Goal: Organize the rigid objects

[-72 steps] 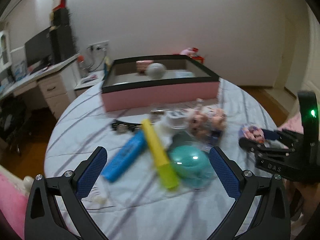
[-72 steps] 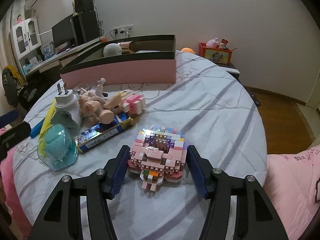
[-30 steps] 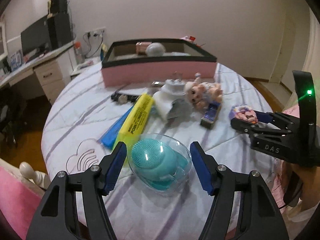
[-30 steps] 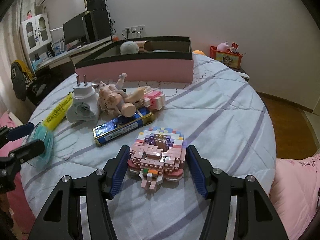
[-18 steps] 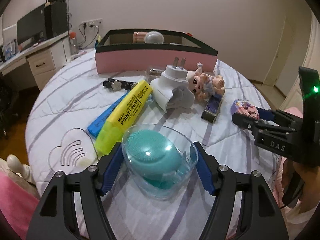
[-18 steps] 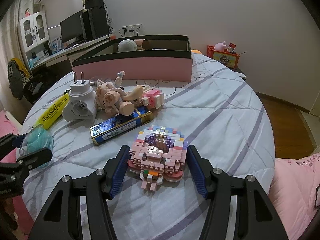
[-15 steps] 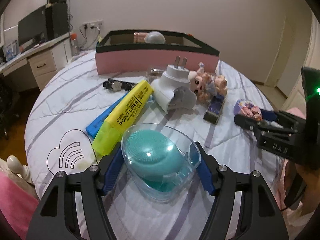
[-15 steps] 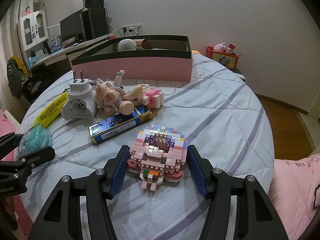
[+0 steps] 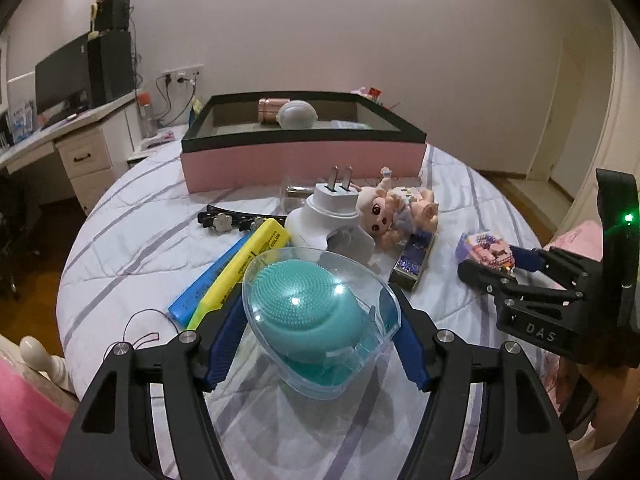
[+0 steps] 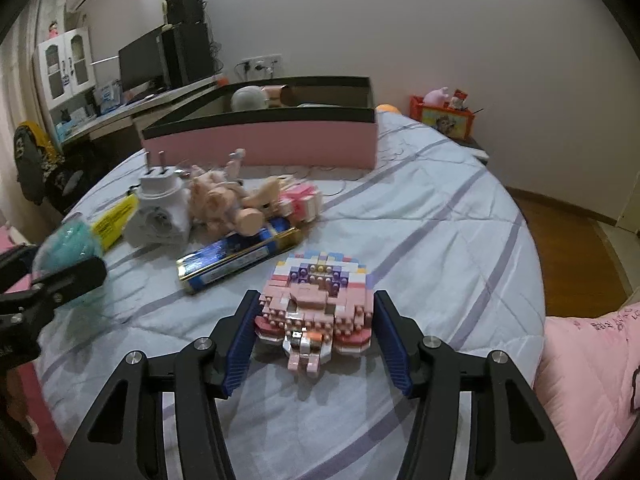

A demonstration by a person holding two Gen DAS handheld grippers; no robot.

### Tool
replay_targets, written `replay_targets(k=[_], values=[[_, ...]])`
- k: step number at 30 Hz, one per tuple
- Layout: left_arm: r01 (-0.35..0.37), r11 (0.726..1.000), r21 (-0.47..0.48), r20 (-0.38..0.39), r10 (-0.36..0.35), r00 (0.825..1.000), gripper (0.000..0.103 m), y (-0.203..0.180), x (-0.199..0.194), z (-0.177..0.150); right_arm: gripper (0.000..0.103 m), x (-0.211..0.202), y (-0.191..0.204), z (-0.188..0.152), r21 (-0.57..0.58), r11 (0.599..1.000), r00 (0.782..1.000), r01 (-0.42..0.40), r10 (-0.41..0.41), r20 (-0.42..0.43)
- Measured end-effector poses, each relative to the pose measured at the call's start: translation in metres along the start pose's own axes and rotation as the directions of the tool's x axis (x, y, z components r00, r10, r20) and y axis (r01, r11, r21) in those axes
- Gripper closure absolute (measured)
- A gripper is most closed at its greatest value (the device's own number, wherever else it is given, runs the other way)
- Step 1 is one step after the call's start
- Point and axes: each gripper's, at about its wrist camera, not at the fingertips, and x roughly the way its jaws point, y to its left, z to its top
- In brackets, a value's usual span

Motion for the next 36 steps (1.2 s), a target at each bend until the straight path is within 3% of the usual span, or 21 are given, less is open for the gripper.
replay_targets(k=[8, 11, 22, 25, 30, 32, 34, 36], values=[[0.004, 1.0, -0.012, -0.025, -0.004, 1.0, 0.035, 0.0, 0.015, -0.001, 0.042, 0.012, 0.0, 0.005, 0.001, 0.999, 0.999, 0.038, -0.038, -0.005], [-0.003, 1.0, -0.007, -0.015, 0.003, 1.0, 0.035, 0.0, 0.014, 0.001, 0.048, 0.012, 0.0, 0.006, -0.003, 0.999, 0.999, 0.043, -0.043, 0.003], [-0.01, 1.0, 0.0, 0.099, 0.01, 0.995, 0.035, -0.001, -0.021, 0.027, 0.048, -0.033, 0.007, 0.028, -0.003, 1.0, 0.992, -0.008, 0.008, 0.123], [-0.045, 0.999, 0.016, 0.171, 0.041, 0.984, 0.035, -0.006, -0.042, 0.045, 0.048, -0.056, 0.016, 0.044, -0.025, 1.0, 0.982, -0.016, 0.02, 0.186], [-0.102, 0.995, 0.017, 0.297, 0.092, 0.95, 0.036, -0.009, -0.078, 0.076, 0.048, -0.097, 0.033, 0.073, -0.06, 0.998, 0.95, -0.019, 0.037, 0.312], [-0.117, 0.993, 0.013, 0.352, 0.105, 0.93, 0.04, -0.009, -0.093, 0.087, 0.048, -0.111, 0.037, 0.084, -0.067, 0.998, 0.935, -0.018, 0.041, 0.351], [-0.114, 0.993, 0.013, 0.38, 0.1, 0.92, 0.05, -0.009, -0.104, 0.097, 0.048, -0.123, 0.043, 0.095, -0.077, 0.997, 0.919, -0.019, 0.048, 0.39], [-0.108, 0.994, 0.026, 0.396, 0.089, 0.914, 0.051, -0.011, -0.105, 0.105, 0.048, -0.132, 0.048, 0.104, -0.084, 0.996, 0.905, -0.016, 0.051, 0.422]])
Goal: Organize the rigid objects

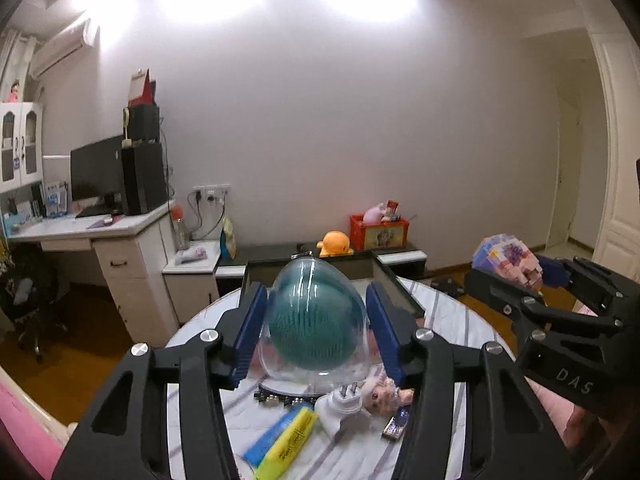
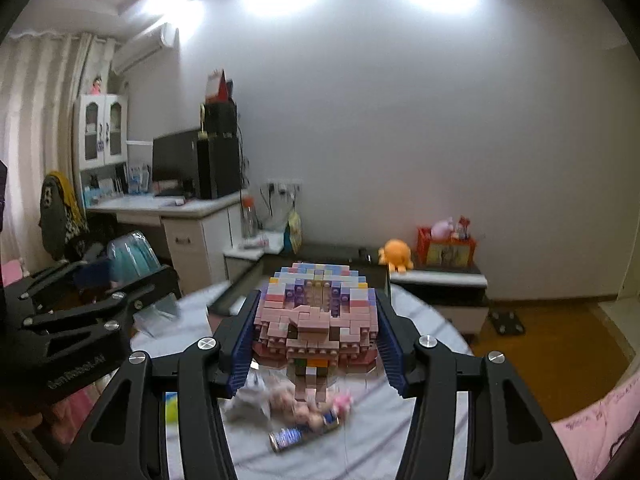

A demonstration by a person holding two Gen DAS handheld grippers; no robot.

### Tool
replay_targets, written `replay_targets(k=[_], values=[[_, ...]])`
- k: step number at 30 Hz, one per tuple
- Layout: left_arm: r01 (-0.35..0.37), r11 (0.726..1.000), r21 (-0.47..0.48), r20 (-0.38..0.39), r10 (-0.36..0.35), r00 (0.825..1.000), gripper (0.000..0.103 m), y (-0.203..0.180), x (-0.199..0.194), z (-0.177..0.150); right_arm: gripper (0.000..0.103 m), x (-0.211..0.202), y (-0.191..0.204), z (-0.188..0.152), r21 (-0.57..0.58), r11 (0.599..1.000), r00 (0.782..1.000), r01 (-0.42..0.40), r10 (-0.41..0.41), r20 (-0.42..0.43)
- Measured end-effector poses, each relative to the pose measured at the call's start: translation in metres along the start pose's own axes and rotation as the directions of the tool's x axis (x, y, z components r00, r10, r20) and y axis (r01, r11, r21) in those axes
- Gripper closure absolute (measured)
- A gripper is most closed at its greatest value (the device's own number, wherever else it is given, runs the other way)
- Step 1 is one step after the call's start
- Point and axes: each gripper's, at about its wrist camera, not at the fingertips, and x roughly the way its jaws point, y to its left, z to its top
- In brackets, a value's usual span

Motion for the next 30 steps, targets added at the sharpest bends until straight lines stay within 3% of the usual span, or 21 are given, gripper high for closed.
replay_targets(k=[2, 4, 6, 10, 14, 16, 21, 25, 27, 30], values=[[0.025, 1.0, 0.013, 0.002, -0.025, 1.0, 0.059, -0.002, 0.018, -0.006, 0.048, 0.005, 0.004, 0.005, -0.011, 1.0, 1.0, 0.005, -0.005, 0.002], [0.058, 0.998, -0.029, -0.091, -0.06, 0.994, 0.059, 0.002, 0.055, -0.029, 0.048, 0.02, 0.007, 0.0, -0.005, 1.0, 1.0, 0.01, -0.01, -0.021], [0.069, 0.995, -0.074, -0.205, -0.082, 0.975, 0.065, 0.006, 0.085, -0.059, 0.048, 0.044, 0.004, -0.02, 0.017, 1.0, 0.996, 0.002, -0.001, -0.093], [0.074, 0.988, -0.134, -0.292, -0.11, 0.95, 0.065, 0.016, 0.108, -0.096, 0.048, 0.076, -0.001, -0.063, 0.046, 0.999, 0.976, 0.004, 0.006, -0.22], [0.061, 0.987, -0.149, -0.307, -0.105, 0.946, 0.059, 0.024, 0.107, -0.103, 0.048, 0.087, -0.013, -0.085, 0.088, 0.996, 0.962, 0.014, 0.011, -0.272], [0.061, 0.987, -0.149, -0.306, -0.104, 0.946, 0.036, 0.027, 0.103, -0.106, 0.048, 0.088, -0.016, -0.091, 0.099, 0.995, 0.958, 0.011, 0.018, -0.286], [0.053, 0.988, -0.146, -0.338, -0.1, 0.936, 0.035, 0.034, 0.093, -0.117, 0.048, 0.082, -0.023, -0.098, 0.118, 0.993, 0.955, 0.017, 0.019, -0.296], [0.1, 0.986, -0.133, -0.33, -0.139, 0.934, 0.028, 0.027, 0.078, -0.116, 0.048, 0.08, -0.028, -0.103, 0.123, 0.992, 0.951, 0.015, 0.024, -0.307], [0.12, 0.988, -0.1, -0.329, -0.147, 0.933, 0.028, 0.015, 0.079, -0.115, 0.048, 0.08, -0.029, -0.104, 0.128, 0.992, 0.951, 0.012, 0.028, -0.308], [0.148, 0.988, -0.035, -0.368, -0.15, 0.917, 0.028, -0.003, 0.09, -0.116, 0.048, 0.078, -0.034, -0.107, 0.134, 0.991, 0.95, 0.017, 0.026, -0.312]])
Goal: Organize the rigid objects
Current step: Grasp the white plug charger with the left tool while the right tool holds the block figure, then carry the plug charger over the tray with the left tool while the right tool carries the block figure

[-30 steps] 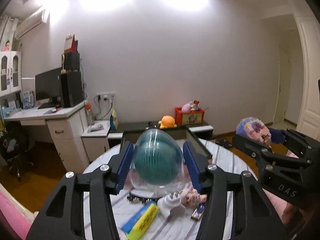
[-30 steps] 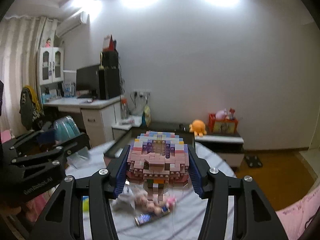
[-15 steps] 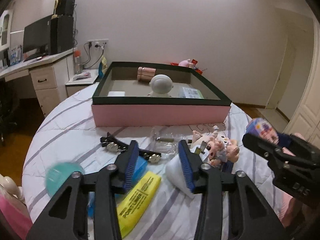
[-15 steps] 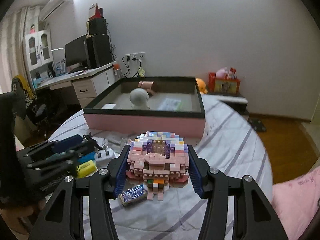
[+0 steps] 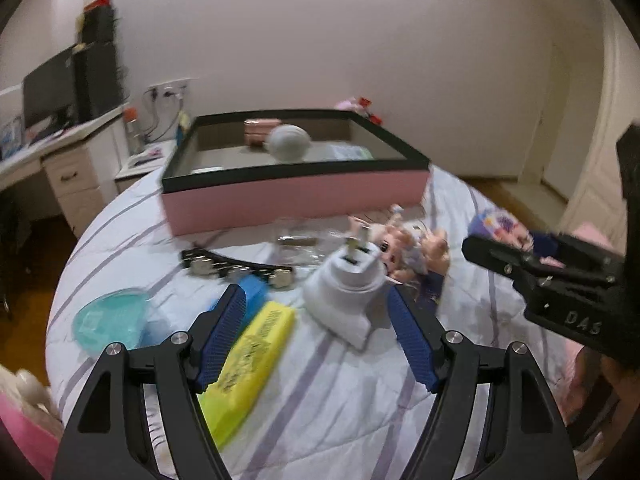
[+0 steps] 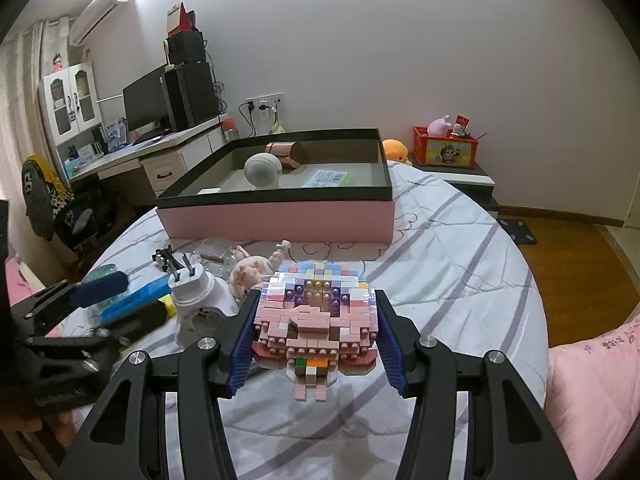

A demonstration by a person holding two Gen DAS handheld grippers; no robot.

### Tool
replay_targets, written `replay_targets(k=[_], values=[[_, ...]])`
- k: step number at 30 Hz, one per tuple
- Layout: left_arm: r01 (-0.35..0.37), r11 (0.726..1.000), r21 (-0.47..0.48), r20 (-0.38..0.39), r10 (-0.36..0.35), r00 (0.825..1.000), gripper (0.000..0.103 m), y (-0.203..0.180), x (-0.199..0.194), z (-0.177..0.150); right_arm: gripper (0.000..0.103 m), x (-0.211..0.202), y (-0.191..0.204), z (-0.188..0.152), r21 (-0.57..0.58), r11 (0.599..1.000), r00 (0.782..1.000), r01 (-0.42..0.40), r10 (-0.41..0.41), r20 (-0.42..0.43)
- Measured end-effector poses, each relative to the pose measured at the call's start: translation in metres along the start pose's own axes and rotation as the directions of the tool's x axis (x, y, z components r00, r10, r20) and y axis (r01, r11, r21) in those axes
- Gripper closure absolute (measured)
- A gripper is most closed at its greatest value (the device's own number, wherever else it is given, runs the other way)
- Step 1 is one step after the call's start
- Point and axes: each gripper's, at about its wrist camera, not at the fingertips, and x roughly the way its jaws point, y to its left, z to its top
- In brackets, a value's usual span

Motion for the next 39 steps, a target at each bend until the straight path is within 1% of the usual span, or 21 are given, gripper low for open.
replay_targets(k=[1, 4, 5, 6, 8, 9, 10, 12, 14, 17, 21, 25, 27, 28, 30, 31, 33, 34, 36, 37, 39], values=[[0.01, 1.0, 0.015, -0.02, -0.009, 1.0, 0.028, -0.004, 0.005, 0.001, 0.048, 0.0, -0.002, 0.0, 0.002, 1.0, 1.0, 0.0, 0.0, -0.001], [0.004, 1.0, 0.028, -0.076, -0.002, 0.997, 0.029, -0.009, 0.023, 0.003, 0.048, -0.001, -0.009, -0.001, 0.013, 1.0, 1.0, 0.007, -0.007, -0.003], [0.013, 1.0, 0.027, -0.108, -0.01, 0.994, 0.031, -0.009, 0.03, 0.003, 0.048, 0.0, -0.013, -0.001, 0.021, 1.0, 1.0, 0.009, -0.008, -0.006], [0.015, 1.0, 0.028, -0.127, -0.012, 0.992, 0.035, -0.008, 0.034, 0.004, 0.048, 0.0, -0.016, 0.0, 0.028, 1.0, 1.0, 0.009, -0.009, -0.006], [0.024, 0.999, 0.043, -0.138, -0.018, 0.99, 0.037, -0.009, 0.036, 0.009, 0.048, 0.002, -0.019, 0.0, 0.031, 0.999, 1.0, 0.011, -0.011, -0.009], [0.024, 0.998, 0.055, -0.149, -0.016, 0.989, 0.047, -0.01, 0.039, 0.011, 0.048, 0.003, -0.021, 0.0, 0.033, 0.999, 1.0, 0.008, -0.008, -0.011], [0.022, 0.997, 0.068, -0.165, -0.01, 0.986, 0.05, -0.011, 0.043, 0.013, 0.048, 0.005, -0.021, 0.001, 0.036, 0.999, 1.0, 0.006, -0.005, -0.012], [0.021, 0.996, 0.088, -0.172, -0.006, 0.985, 0.05, -0.013, 0.051, 0.016, 0.048, 0.007, -0.021, 0.002, 0.034, 0.999, 1.0, 0.004, -0.003, -0.015], [0.029, 0.997, 0.072, -0.167, -0.017, 0.986, 0.05, -0.01, 0.052, 0.016, 0.048, 0.009, -0.022, 0.002, 0.039, 0.999, 1.0, -0.002, 0.002, -0.016], [0.01, 0.998, 0.058, -0.129, -0.002, 0.992, 0.05, -0.007, 0.043, 0.017, 0.048, 0.01, -0.021, 0.003, 0.037, 0.999, 1.0, -0.004, 0.004, -0.014], [0.009, 0.999, 0.043, -0.088, -0.005, 0.996, 0.05, -0.002, 0.025, 0.019, 0.048, 0.007, -0.018, 0.005, 0.031, 0.999, 1.0, -0.011, 0.011, -0.006], [-0.019, 1.0, 0.01, -0.02, 0.019, 1.0, 0.05, 0.003, 0.003, 0.025, 0.048, -0.001, -0.012, 0.008, 0.022, 1.0, 1.0, -0.015, 0.015, 0.015], [-0.049, 0.999, 0.003, 0.021, 0.049, 0.999, 0.05, 0.005, -0.012, 0.031, 0.048, -0.007, -0.008, 0.011, 0.015, 1.0, 0.999, -0.018, 0.017, 0.03], [-0.071, 0.997, -0.002, 0.05, 0.071, 0.996, 0.05, 0.006, -0.021, 0.034, 0.048, -0.011, -0.005, 0.014, 0.01, 1.0, 0.999, -0.02, 0.019, 0.042], [-0.091, 0.996, -0.006, 0.097, 0.092, 0.991, 0.05, 0.007, -0.038, 0.041, 0.048, -0.02, 0.002, 0.02, -0.004, 1.0, 0.998, -0.023, 0.023, 0.066], [-0.106, 0.994, -0.018, 0.136, 0.107, 0.985, 0.05, 0.008, -0.051, 0.046, 0.048, -0.024, 0.005, 0.023, -0.01, 1.0, 0.997, -0.025, 0.026, 0.079], [-0.131, 0.991, -0.018, 0.185, 0.132, 0.974, 0.05, 0.007, -0.066, 0.054, 0.048, -0.036, 0.013, 0.031, -0.026, 0.999, 0.993, -0.029, 0.032, 0.114], [-0.149, 0.988, -0.03, 0.226, 0.152, 0.962, 0.05, 0.007, -0.077, 0.058, 0.048, -0.04, 0.016, 0.035, -0.035, 0.999, 0.991, -0.03, 0.034, 0.129], [-0.167, 0.985, -0.044, 0.274, 0.172, 0.946, 0.05, 0.007, -0.092, 0.063, 0.048, -0.053, 0.025, 0.045, -0.053, 0.998, 0.985, -0.031, 0.04, 0.17], [-0.178, 0.982, -0.059, 0.311, 0.187, 0.932, 0.05, 0.007, -0.102, 0.067, 0.048, -0.059, 0.029, 0.049, -0.063, 0.998, 0.982, -0.03, 0.041, 0.186], [-0.192, 0.98, -0.06, 0.337, 0.201, 0.92, 0.05, 0.005, -0.111, 0.07, 0.048, -0.072, 0.038, 0.058, -0.082, 0.996, 0.973, -0.032, 0.05, 0.227]])
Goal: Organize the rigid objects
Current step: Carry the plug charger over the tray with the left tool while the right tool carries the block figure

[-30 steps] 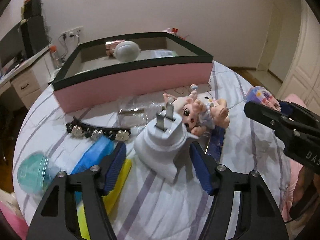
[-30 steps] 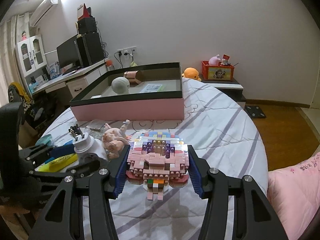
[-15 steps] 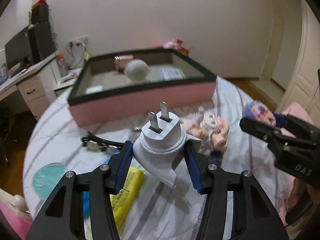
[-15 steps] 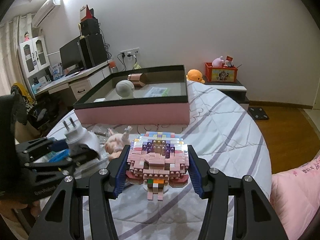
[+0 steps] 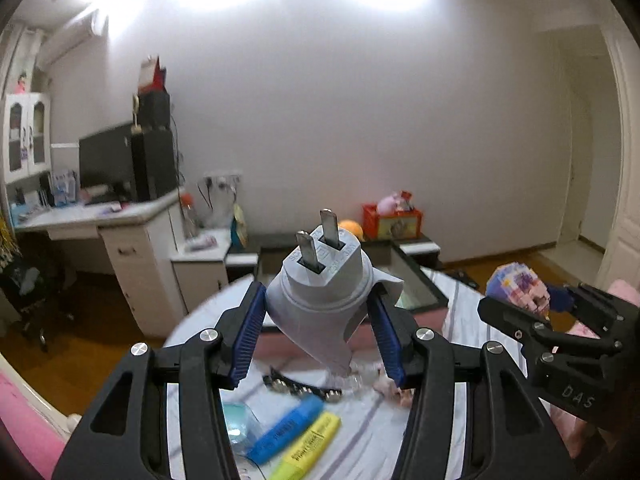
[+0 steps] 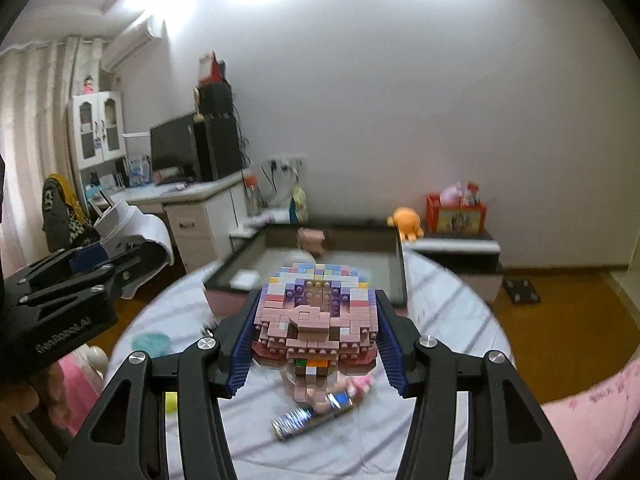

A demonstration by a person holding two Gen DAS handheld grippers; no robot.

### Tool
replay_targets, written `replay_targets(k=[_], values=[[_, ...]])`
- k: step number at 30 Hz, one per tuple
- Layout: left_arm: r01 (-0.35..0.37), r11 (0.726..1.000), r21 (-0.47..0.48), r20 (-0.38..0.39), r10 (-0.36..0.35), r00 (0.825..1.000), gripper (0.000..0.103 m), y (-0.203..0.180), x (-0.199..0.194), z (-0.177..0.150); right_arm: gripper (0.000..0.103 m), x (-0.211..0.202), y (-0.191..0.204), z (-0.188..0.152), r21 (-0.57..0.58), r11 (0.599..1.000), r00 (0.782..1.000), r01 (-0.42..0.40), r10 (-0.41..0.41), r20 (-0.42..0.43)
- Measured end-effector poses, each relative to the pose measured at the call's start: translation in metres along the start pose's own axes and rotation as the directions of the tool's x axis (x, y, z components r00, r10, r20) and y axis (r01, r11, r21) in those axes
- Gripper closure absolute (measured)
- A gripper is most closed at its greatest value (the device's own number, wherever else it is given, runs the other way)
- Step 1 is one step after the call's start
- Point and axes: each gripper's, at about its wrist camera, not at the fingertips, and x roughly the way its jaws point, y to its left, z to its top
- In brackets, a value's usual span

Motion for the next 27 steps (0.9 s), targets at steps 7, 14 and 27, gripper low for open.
replay_targets(k=[7, 14, 27], values=[[-0.031, 0.999, 0.01, 0.06, 0.031, 0.998, 0.05, -0.001, -0.016, 0.017, 0.048, -0.02, 0.022, 0.029, -0.053, 0.999, 0.996, 0.002, 0.002, 0.086], [-0.025, 1.0, 0.013, 0.08, 0.024, 0.996, 0.05, 0.003, -0.018, 0.028, 0.048, -0.023, 0.031, 0.042, -0.08, 0.997, 0.993, -0.001, 0.01, 0.117], [-0.054, 0.997, 0.062, 0.097, 0.048, 0.994, 0.05, -0.002, 0.014, 0.055, 0.048, 0.006, 0.022, 0.068, -0.096, 0.995, 0.993, 0.0, 0.011, 0.118]])
